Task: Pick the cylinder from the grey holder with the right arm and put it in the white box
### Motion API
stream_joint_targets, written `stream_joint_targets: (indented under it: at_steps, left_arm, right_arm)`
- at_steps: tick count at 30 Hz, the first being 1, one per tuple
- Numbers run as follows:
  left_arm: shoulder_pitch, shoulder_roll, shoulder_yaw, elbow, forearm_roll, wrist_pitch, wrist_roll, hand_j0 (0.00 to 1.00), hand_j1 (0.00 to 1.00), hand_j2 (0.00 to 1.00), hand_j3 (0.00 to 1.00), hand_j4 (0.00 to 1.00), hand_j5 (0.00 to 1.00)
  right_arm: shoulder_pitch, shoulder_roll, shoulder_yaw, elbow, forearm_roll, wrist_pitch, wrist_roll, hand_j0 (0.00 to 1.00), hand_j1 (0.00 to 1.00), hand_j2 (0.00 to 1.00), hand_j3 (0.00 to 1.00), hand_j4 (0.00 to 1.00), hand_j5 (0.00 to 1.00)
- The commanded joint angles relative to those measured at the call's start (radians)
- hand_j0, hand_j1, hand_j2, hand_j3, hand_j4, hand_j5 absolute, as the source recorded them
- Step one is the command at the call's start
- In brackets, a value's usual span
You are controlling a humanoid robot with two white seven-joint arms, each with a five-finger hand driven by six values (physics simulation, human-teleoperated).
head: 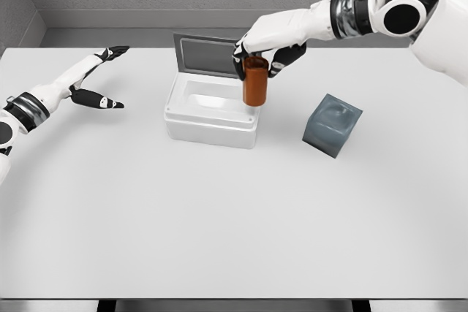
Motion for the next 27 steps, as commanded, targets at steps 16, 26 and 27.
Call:
stream_joint_targets:
  at_steps: [16,26,27]
  left_arm:
    - [0.002,0.002,0.002,-0.002,0.007,0.001,-0.016,1.00,1.00,1.00,1.00,1.00,1.00]
    - [0.008,0.013,0.003,-0.002,0.007,0.001,-0.016,1.00,1.00,1.00,1.00,1.00,1.00]
    - [0.008,0.013,0.003,-0.002,0.007,0.001,-0.015,1.00,1.00,1.00,1.00,1.00,1.00]
  right_arm:
    - [0.000,0.052,-0.003,0.076,-0.006,0.003,0.000,0.50,0.50,0.50,0.50,0.50,0.50]
    - [0.003,0.068,-0.007,0.106,-0.006,0.003,0.000,0.65,0.65,0.65,0.65,0.65,0.65]
    - [0.003,0.068,-0.007,0.107,-0.006,0.003,0.000,0.65,0.65,0.65,0.65,0.65,0.65]
